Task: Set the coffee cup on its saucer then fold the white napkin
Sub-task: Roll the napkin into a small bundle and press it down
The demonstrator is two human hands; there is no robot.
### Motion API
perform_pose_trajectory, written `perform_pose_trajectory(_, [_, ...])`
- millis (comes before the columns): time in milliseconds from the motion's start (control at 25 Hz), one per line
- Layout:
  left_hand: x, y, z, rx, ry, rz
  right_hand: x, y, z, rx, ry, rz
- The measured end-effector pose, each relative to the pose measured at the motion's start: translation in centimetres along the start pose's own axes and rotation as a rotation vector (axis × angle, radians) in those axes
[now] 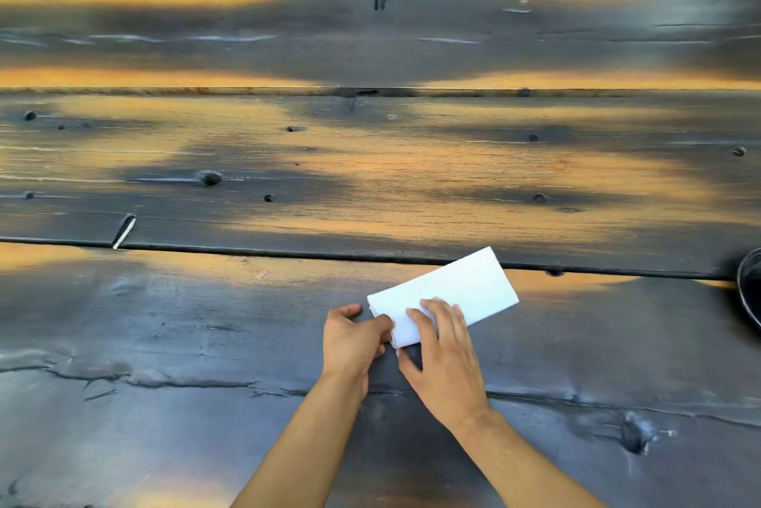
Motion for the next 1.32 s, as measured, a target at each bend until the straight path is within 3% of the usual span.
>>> perform_pose_trajectory(160, [1.3, 0.4, 1.0, 0.094, -0.086, 0.198, -0.2, -0.1, 0.8, -0.11, -0.038, -0.052])
perform_pose_trajectory(280, [2.2, 0.3, 1.7, 0.134, 0.036, 0.137, -0.7, -0.5, 1.5, -0.163, -0.035, -0.121])
perform_pose_trajectory(480, [6.0, -1.3, 1.4, -0.03, 0.551, -0.569, -1.9, -1.5, 3.1, -0.191, -0.099, -0.276])
perform_pose_trajectory(600, [6.6, -1.9, 0.4, -0.006, 0.98, -0.959, -2.9, -2.5, 4.1, -0.143, -0.166, -0.374])
perform_pose_trajectory(960, [3.6, 1.5, -2.0, 0.16, 1.753, -1.095, -5.7, -4.6, 6.6, -0.057, -0.243, -0.213])
perform_pose_trajectory(1120, [3.8, 1.7, -2.2, 0.248, 1.828, -1.157, -6.8, -5.1, 6.7, -0.072, -0.213, -0.178])
perform_pose_trajectory(1320, [4.0, 2.0, -2.6, 0.239, 1.761, -1.138, -7.5, -5.6, 6.2, -0.13, -0.261, -0.236])
Point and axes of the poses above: each hand's wrist, its own z-axis away from the middle knuckle, its own y-axis out of the palm, x = y × z, the point moved 2 cm from there along -z, towards the middle knuckle, and after that the axes turned 12 degrees about -z, right-handed, at the moved point
